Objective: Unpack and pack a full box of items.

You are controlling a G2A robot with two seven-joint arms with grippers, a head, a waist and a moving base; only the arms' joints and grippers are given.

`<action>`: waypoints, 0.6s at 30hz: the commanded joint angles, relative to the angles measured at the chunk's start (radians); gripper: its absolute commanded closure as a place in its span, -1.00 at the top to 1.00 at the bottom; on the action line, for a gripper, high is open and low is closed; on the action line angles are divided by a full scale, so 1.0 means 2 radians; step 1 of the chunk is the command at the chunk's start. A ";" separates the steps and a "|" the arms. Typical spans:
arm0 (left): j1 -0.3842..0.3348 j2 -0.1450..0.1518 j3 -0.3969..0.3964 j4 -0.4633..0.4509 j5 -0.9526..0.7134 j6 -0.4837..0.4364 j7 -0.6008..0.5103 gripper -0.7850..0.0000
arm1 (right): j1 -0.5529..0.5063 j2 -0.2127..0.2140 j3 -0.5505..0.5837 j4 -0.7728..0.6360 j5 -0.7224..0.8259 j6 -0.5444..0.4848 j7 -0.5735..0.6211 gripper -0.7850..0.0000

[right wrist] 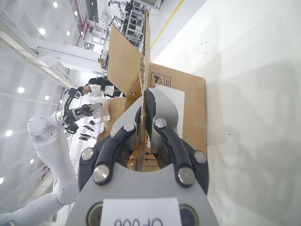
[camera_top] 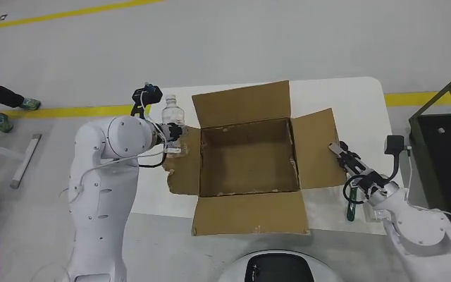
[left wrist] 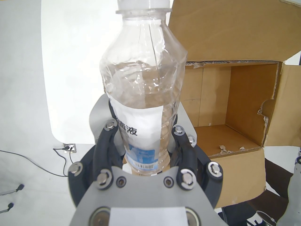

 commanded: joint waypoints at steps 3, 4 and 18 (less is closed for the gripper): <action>0.003 0.008 0.013 0.003 0.001 0.000 0.000 -1.00 | -0.001 0.001 -0.002 -0.003 -0.009 0.003 -0.001 -1.00; 0.003 0.009 0.014 0.005 0.000 0.000 0.000 -1.00 | -0.001 0.001 -0.002 -0.004 -0.014 0.005 -0.001 -1.00; -0.031 0.012 0.036 -0.005 -0.068 0.002 0.002 -1.00 | -0.004 0.002 -0.003 -0.015 -0.013 0.000 -0.008 -0.36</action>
